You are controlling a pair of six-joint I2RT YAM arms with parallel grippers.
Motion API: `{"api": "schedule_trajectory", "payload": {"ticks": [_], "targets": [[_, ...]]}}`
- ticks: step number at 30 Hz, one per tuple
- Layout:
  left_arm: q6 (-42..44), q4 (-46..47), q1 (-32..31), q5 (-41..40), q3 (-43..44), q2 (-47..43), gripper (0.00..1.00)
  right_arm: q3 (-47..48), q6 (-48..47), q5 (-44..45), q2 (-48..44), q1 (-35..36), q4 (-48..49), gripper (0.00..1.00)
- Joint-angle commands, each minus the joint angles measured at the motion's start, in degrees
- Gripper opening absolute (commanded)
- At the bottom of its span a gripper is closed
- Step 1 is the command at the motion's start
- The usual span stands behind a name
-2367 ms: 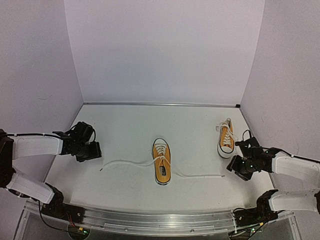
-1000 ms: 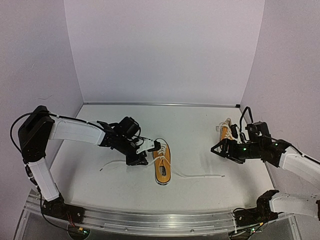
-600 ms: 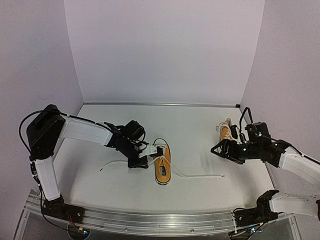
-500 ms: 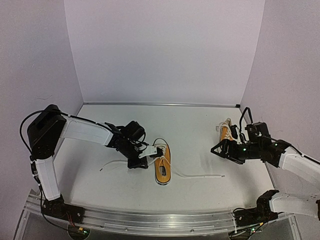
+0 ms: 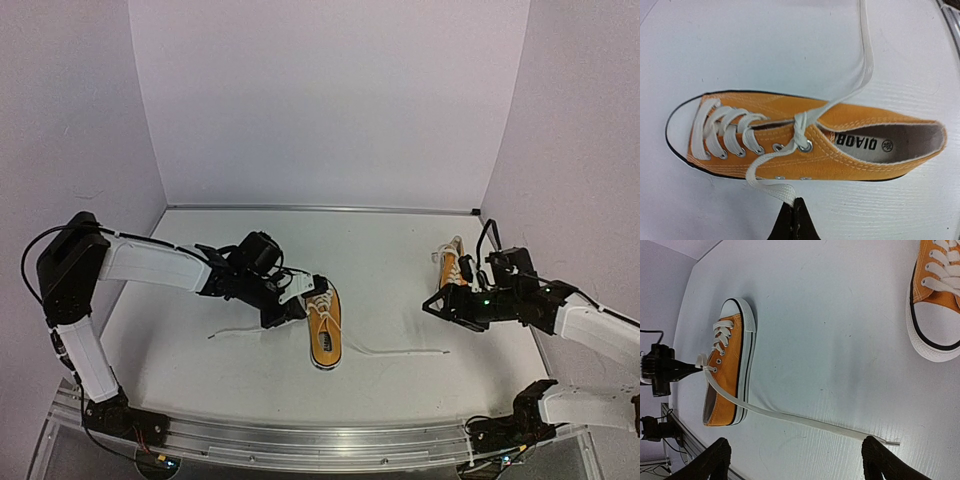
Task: Tie the shoes
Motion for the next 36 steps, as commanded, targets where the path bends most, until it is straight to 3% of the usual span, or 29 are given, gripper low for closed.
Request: {"api": "schedule_trajectory", "payload": {"ticks": [1, 7, 14, 17, 20, 26, 36], "targets": [[-6.9, 13.3, -0.2, 5.2, -2.9, -6.1, 0.00, -0.5, -0.8, 1.8, 3.4, -0.2, -1.6, 0.82], [-9.3, 17.9, -0.2, 6.1, -5.3, -7.8, 0.00, 0.4, -2.8, 3.1, 9.4, 0.0, -5.1, 0.65], [-9.2, 18.6, -0.3, 6.9, -5.6, -7.9, 0.00, 1.7, 0.8, 8.7, 14.3, 3.2, -8.0, 0.58], [-8.8, 18.5, -0.3, 6.7, -5.5, -8.0, 0.00, 0.5, 3.8, 8.9, 14.3, 5.6, -6.7, 0.59], [-8.6, 18.2, -0.3, 6.7, -5.3, -8.0, 0.00, -0.2, 5.4, 10.4, 15.7, 6.5, -5.4, 0.66], [-8.3, 18.5, -0.4, 6.6, -5.4, -8.0, 0.00, 0.2, 6.1, 7.5, 24.7, 6.8, 2.3, 0.67], [-7.8, 18.8, -0.7, 6.1, -5.4, -8.3, 0.00, 11.0, 4.4, 7.0, 36.6, 7.9, 6.6, 0.66]]}}
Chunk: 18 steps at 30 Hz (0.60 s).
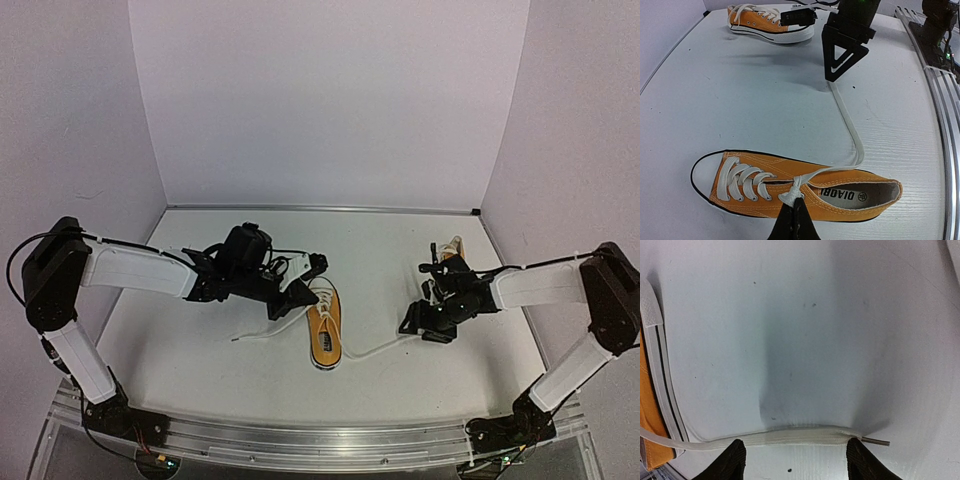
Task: Tie the shoes
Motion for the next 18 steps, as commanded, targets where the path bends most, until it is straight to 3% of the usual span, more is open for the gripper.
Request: {"api": "schedule_trajectory", "payload": {"ticks": [1, 4, 8, 11, 18], "targets": [[0.7, 2.9, -0.3, 0.1, -0.2, -2.5, 0.00, 5.4, -2.0, -0.1, 5.3, 1.0, 0.7, 0.66], [0.8, 2.9, -0.4, 0.0, -0.4, -2.7, 0.00, 7.7, -2.3, 0.7, 4.9, 2.2, -0.4, 0.66], [0.9, 2.9, -0.3, -0.5, -0.7, -3.3, 0.00, 8.7, 0.9, 11.6, -2.3, 9.5, -5.3, 0.66], [1.3, 2.4, -0.4, -1.0, -0.7, -3.5, 0.00, 7.0, 5.9, 14.5, -4.9, 12.4, -7.1, 0.65], [2.1, 3.6, -0.3, -1.0, -1.5, -3.4, 0.00, 4.2, 12.0, 18.7, -2.6, 14.1, -5.9, 0.60]]}}
